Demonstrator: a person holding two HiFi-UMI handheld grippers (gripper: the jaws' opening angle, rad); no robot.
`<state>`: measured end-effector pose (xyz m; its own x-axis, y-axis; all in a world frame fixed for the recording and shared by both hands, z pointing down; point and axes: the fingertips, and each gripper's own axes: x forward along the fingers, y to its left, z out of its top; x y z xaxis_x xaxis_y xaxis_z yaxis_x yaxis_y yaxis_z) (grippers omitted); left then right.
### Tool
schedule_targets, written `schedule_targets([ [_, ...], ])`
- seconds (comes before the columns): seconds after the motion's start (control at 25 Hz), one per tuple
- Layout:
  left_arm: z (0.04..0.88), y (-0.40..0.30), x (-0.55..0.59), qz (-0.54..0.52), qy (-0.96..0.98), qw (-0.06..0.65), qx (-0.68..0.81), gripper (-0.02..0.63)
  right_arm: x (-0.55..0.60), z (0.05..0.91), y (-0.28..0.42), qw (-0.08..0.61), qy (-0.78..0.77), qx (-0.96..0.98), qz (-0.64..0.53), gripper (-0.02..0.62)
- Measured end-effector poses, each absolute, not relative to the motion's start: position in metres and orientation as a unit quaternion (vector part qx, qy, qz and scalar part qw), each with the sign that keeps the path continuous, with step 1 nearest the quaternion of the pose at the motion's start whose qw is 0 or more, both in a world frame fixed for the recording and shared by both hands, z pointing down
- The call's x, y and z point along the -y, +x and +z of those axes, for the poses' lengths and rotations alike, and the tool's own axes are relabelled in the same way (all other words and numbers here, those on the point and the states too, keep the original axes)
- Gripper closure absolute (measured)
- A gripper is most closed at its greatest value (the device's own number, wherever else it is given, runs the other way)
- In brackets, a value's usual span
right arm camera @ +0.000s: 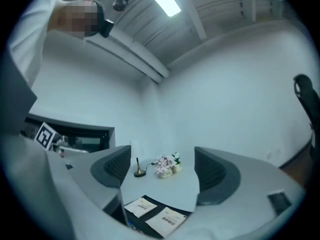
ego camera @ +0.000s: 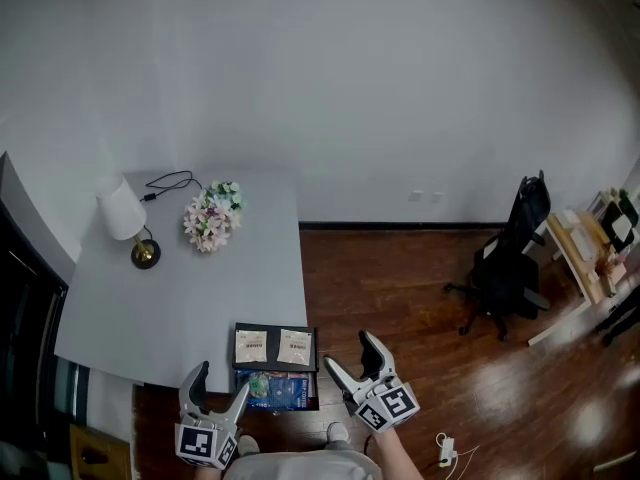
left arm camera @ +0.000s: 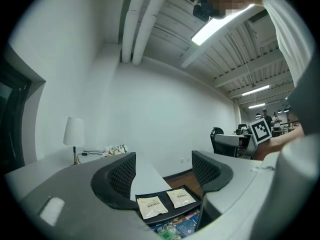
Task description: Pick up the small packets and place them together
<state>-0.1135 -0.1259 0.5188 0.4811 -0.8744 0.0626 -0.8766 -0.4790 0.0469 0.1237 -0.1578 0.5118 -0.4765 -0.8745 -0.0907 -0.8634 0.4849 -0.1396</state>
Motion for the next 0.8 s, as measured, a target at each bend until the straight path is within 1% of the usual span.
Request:
schedule_targets([
  [0.08, 0.518, -0.106, 0.127, 0.015, 0.864, 0.033, 0.501, 0.252, 0.151, 0.52, 0.124, 0.017, -0.513, -0.858, 0.002, 0.259],
  [0.12, 0.519, -0.103, 0.128, 0.015, 0.866, 0.032, 0.498, 0.252, 0.148, 0.525, 0.122, -0.007, -0.513, -0.858, 0.01, 0.259],
  [0.2, 0.52, -0.099, 0.129, 0.017, 0.869, 0.034, 0.494, 0.252, 0.146, 0.532, 0.116, -0.031, -0.509, -0.86, 0.008, 0.261],
  [0.52, 0.521, -0.093, 0.134, 0.017, 0.872, 0.035, 0.489, 0.252, 0.142, 0.528, 0.093, -0.037, -0.481, -0.876, 0.015, 0.261],
  [0.8, 0.522, -0.092, 0.134, 0.013, 0.871, 0.038, 0.49, 0.252, 0.144, 0.525, 0.086, -0.035, -0.471, -0.881, 0.02, 0.261],
])
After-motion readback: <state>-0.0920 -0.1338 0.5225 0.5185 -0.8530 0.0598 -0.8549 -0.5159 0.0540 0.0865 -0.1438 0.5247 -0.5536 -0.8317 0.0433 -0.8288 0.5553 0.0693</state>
